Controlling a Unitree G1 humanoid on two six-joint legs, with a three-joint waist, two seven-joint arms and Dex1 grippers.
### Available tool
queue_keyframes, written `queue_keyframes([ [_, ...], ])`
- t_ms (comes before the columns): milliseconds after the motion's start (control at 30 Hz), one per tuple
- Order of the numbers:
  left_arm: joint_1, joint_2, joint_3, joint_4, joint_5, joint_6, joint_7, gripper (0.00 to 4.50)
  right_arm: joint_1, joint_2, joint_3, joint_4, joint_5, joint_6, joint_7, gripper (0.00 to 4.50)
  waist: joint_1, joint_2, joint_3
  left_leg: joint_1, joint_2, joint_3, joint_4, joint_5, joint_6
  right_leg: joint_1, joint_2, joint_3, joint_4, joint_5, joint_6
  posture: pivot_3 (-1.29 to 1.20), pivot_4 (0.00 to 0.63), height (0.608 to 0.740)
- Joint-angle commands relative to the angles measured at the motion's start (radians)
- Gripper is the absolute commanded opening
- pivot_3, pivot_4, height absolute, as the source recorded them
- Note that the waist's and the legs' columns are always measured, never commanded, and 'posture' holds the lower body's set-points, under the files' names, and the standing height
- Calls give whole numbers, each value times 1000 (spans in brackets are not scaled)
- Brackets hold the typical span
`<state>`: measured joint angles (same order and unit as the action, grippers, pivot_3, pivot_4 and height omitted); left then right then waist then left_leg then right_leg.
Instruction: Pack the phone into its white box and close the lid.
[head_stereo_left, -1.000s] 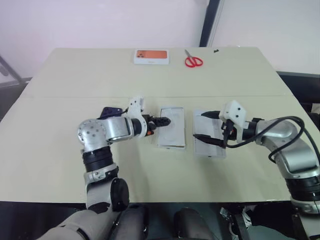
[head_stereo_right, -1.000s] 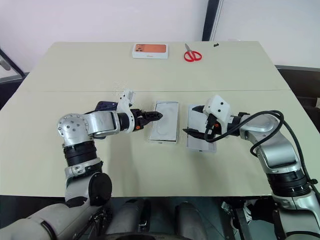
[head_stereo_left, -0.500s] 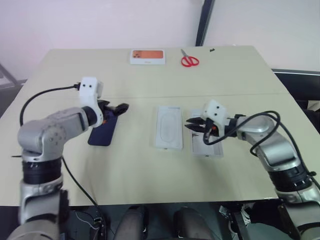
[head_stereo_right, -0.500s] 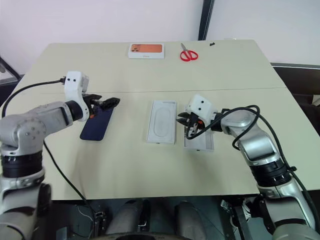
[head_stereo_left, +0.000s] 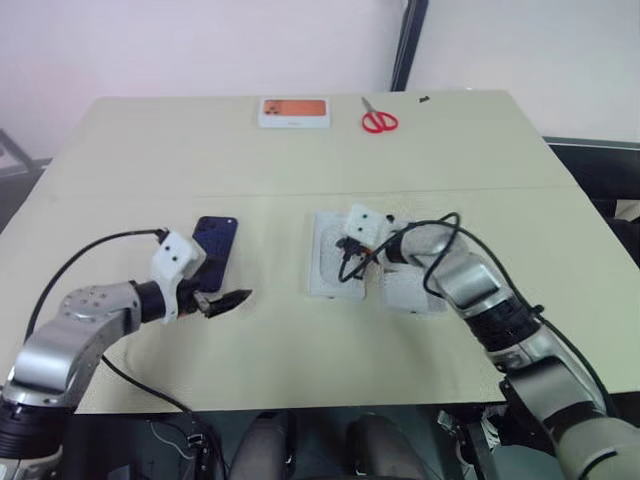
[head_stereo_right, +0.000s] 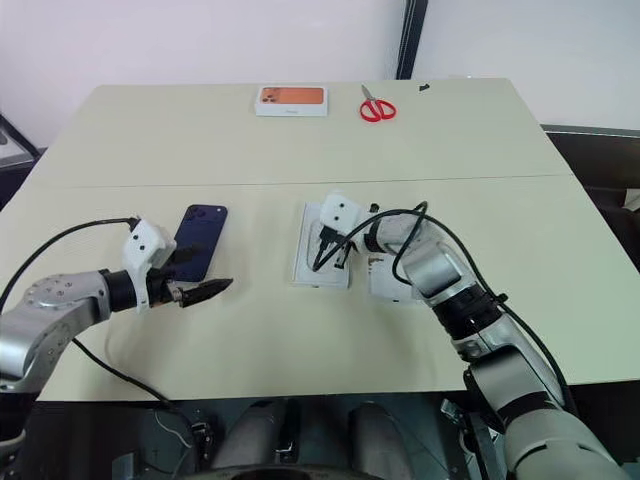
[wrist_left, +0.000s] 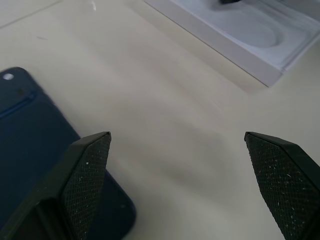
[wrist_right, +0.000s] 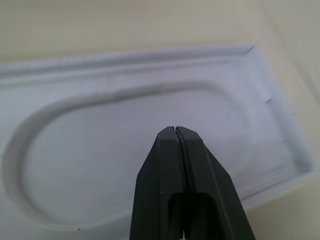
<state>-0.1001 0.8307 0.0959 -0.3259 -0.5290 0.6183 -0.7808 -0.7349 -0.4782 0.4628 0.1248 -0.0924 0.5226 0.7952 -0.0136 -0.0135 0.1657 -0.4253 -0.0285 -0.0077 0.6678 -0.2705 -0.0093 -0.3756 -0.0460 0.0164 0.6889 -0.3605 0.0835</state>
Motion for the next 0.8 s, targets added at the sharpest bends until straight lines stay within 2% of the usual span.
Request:
queue_keyframes([
  [33, 8, 3, 48, -33, 2, -18, -2, 4500, -6, -8, 27, -9, -42, -25, 30, 15, -3, 0, 0, 0, 0, 0, 0, 0, 0, 0, 0, 0, 0, 0, 0, 0, 150, 740],
  [233, 1, -39, 129, -28, -41, 41, 66, 4500, 5, 4, -24, -73, -29, -63, 46, 15, -4, 0, 0, 1, 0, 0, 0, 0, 0, 0, 0, 0, 1, 0, 0, 0, 150, 740],
  [400, -40, -74, 219, 17, -95, 179, 180, 4500, 3, 26, -65, -183, 29, -63, 75, 15, -4, 0, 0, 0, 0, 0, 0, 0, 1, -1, 0, 0, 2, 0, 0, 0, 150, 740],
  [533, -138, -131, 333, 133, -157, 350, 330, 4500, 2, 76, -48, -222, 45, -46, 77, 15, -4, -1, 0, 1, 0, 0, 0, 0, 0, -2, 1, 0, 4, 0, 0, 0, 150, 740],
  [800, -336, -149, 437, 333, -184, 683, 514, 4500, -34, 234, 39, -85, -35, -77, -16, 15, -7, -2, -1, 0, 0, 0, 0, 2, -3, -6, 1, 0, 11, 0, 0, 0, 150, 740],
])
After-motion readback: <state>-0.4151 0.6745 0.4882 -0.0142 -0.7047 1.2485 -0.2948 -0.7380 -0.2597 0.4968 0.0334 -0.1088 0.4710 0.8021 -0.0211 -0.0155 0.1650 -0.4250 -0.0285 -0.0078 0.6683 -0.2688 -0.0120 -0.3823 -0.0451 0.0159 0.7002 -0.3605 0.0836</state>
